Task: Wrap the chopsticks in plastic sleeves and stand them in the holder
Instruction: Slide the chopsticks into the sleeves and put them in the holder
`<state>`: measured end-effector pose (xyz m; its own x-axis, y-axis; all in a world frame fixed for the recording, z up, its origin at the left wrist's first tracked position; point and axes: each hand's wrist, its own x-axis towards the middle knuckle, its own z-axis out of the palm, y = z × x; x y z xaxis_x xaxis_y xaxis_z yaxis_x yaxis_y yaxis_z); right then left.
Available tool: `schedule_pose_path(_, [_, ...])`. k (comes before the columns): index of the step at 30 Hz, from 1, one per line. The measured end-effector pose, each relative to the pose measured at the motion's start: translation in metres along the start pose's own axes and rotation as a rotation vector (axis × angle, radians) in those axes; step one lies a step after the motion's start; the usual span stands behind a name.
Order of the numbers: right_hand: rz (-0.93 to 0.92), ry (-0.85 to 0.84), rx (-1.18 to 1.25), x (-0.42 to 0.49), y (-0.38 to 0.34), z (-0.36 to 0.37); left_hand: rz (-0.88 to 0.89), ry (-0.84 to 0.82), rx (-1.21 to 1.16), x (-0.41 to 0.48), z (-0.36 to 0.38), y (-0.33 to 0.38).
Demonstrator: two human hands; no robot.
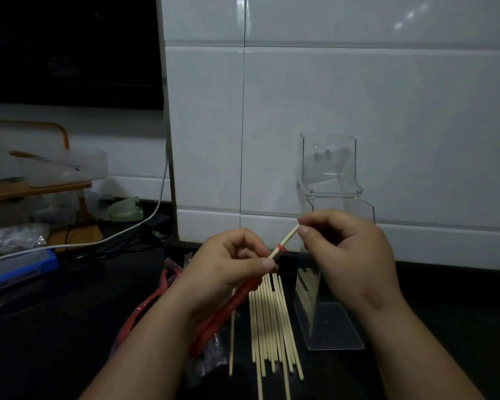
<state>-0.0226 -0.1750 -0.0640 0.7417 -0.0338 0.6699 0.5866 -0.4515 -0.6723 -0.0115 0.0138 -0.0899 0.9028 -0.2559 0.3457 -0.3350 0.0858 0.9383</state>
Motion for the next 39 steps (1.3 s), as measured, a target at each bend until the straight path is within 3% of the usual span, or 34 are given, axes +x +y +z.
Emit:
schedule_pose_path(5, [-0.004,0.009,0.026,0.001,0.001,0.0,0.02,0.025,-0.055,0.002,-0.002,-0.004])
schedule_pose_path(14, [-0.102,-0.22,-0.125,-0.003,-0.006,0.005,0.042,0.013,-0.025,0.001,-0.001,-0.003])
schedule_pose_path(24, [-0.045,-0.169,-0.058,-0.005,-0.008,0.006,0.022,-0.059,-0.019,0.0,-0.002,-0.004])
schedule_pose_path(27, [-0.004,-0.067,0.035,-0.003,-0.005,0.005,0.001,-0.089,-0.007,-0.001,-0.003,-0.001])
schedule_pose_path(34, [0.092,0.34,0.286,0.005,-0.002,-0.009,-0.032,-0.075,0.142,-0.001,-0.005,0.003])
schedule_pose_path(39, [0.153,0.457,0.321,0.008,0.001,-0.016,-0.061,-0.048,0.167,-0.001,-0.005,0.001])
